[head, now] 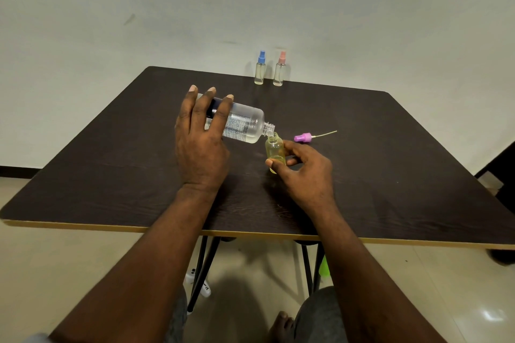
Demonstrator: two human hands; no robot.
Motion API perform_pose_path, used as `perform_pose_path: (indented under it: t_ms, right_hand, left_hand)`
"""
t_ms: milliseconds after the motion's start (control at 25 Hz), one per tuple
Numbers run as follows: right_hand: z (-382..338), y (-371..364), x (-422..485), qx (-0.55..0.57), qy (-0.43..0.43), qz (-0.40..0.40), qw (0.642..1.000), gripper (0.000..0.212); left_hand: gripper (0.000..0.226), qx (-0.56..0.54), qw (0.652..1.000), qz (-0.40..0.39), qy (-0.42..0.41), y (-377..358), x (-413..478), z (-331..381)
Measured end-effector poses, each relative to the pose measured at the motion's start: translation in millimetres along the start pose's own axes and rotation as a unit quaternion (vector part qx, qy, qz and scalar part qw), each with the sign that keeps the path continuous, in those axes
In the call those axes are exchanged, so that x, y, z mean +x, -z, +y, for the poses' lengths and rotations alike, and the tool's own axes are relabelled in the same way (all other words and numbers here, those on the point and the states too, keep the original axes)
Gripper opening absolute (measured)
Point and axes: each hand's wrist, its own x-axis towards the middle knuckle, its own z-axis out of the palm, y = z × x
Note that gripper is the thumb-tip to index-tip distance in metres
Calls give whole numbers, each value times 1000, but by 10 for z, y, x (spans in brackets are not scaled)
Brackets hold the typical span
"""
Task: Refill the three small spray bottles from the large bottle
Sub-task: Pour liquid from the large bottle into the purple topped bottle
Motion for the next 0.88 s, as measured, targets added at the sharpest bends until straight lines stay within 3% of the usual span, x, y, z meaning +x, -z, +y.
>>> perform_pose_path:
  t_ms: [880]
  right_hand:
    - [35, -10, 0, -1, 16, 5, 1000, 53]
  left_hand:
    - [68, -1, 1000, 0, 4, 51, 10, 49]
